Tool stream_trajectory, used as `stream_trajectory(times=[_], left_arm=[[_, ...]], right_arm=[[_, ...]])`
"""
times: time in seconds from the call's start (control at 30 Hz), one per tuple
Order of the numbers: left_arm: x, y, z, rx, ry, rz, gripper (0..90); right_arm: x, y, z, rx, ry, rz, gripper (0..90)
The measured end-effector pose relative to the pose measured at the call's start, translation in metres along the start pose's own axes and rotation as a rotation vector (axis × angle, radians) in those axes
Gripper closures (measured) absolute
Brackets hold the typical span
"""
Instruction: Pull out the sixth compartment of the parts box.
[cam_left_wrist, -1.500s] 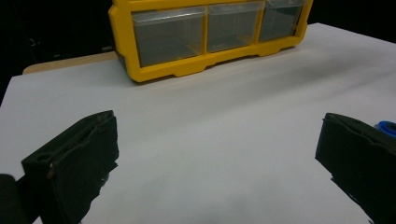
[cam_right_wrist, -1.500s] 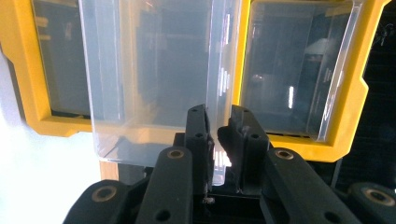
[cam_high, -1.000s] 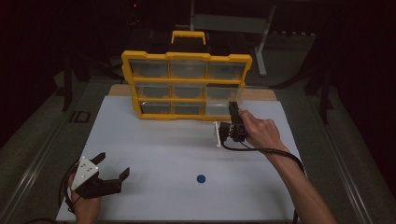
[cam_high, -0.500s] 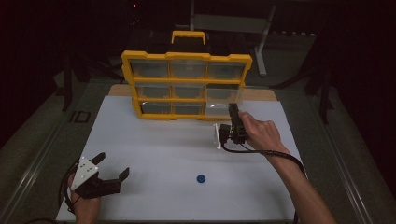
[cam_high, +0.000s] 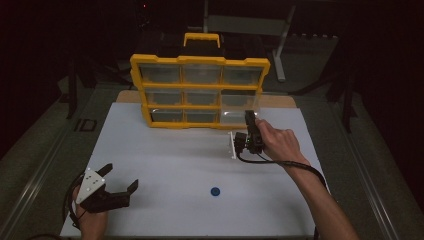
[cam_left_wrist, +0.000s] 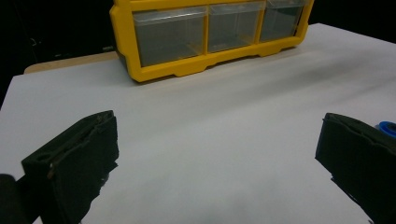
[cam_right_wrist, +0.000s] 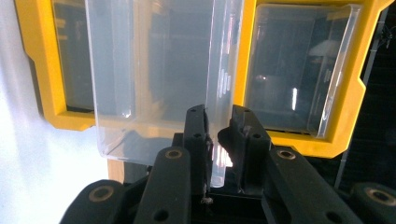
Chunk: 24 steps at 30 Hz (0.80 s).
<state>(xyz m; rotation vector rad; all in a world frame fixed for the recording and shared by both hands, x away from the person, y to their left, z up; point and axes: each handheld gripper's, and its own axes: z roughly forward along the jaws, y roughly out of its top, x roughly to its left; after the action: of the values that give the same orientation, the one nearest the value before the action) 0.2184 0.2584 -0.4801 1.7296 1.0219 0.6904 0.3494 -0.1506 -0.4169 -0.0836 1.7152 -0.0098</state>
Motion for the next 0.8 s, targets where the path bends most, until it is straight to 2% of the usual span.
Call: stream_trajectory(times=[0.13, 0.33, 0.5, 0.57, 0.73, 0.8], left_arm=[[0.0, 0.0, 0.0, -0.002, 0.0, -0.002, 0.0], [0.0, 0.0, 0.0, -0.002, 0.001, -0.001, 0.0], [0.0, 0.0, 0.0, -0.001, 0.0, -0.001, 0.0], [0.0, 0.0, 0.0, 0.001, -0.001, -0.002, 0.0], [0.0, 0.0, 0.0, 0.002, -0.001, -0.001, 0.0], [0.0, 0.0, 0.001, 0.003, -0.002, -0.001, 0.0]], right_arm=[[0.0, 0.0, 0.0, -0.005, 0.007, 0.007, 74.8], [0.003, 0.002, -0.004, -0.027, 0.029, 0.025, 63.8], [0.005, 0.004, -0.008, -0.049, 0.046, 0.061, 55.8], [0.006, 0.004, -0.009, -0.053, 0.049, 0.063, 55.2], [0.007, 0.005, -0.012, -0.06, 0.084, 0.113, 50.0], [0.009, 0.006, -0.013, -0.061, 0.09, 0.118, 48.5]])
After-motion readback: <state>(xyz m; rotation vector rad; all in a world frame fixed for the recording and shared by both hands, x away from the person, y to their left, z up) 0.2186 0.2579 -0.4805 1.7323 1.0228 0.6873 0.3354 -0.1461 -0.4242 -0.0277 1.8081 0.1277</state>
